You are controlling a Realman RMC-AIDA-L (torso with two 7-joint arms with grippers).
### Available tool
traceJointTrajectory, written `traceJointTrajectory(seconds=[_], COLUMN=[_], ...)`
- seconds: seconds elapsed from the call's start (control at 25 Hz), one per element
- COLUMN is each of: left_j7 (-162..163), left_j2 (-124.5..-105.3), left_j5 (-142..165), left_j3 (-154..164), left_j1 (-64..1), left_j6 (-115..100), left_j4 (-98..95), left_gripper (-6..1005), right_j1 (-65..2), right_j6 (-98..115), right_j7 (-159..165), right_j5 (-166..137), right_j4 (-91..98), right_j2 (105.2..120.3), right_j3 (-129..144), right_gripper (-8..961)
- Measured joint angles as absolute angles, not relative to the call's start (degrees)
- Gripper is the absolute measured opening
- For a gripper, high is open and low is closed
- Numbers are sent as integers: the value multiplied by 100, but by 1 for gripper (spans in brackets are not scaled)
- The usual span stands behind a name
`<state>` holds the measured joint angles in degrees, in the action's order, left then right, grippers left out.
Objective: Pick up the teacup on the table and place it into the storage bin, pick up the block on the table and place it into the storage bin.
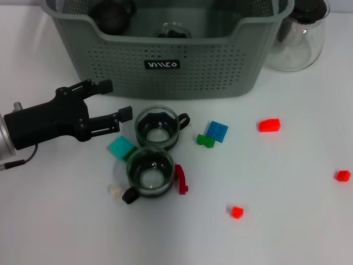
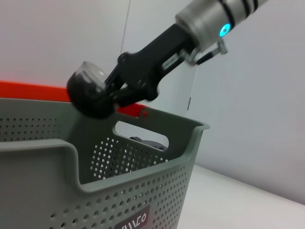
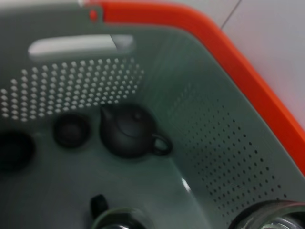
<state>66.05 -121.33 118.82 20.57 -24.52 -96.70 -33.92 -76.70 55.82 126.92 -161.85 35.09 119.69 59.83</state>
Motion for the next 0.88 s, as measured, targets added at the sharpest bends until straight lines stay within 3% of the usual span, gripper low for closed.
traceJointTrajectory(seconds=[0.88], left_j7=[6617], left_j2=[-12136], left_j5=[11883], left_j3=[2056], left_j1=[-2461], left_j6=[-9683], left_j4=[-3384], left_gripper=[859], right_j1=[-7574], right_j6=[4452], right_j7=[12817], right_j5=[-16283], right_j4=[2306], right_j2=[12024], right_j3=[6759], right_gripper=[58])
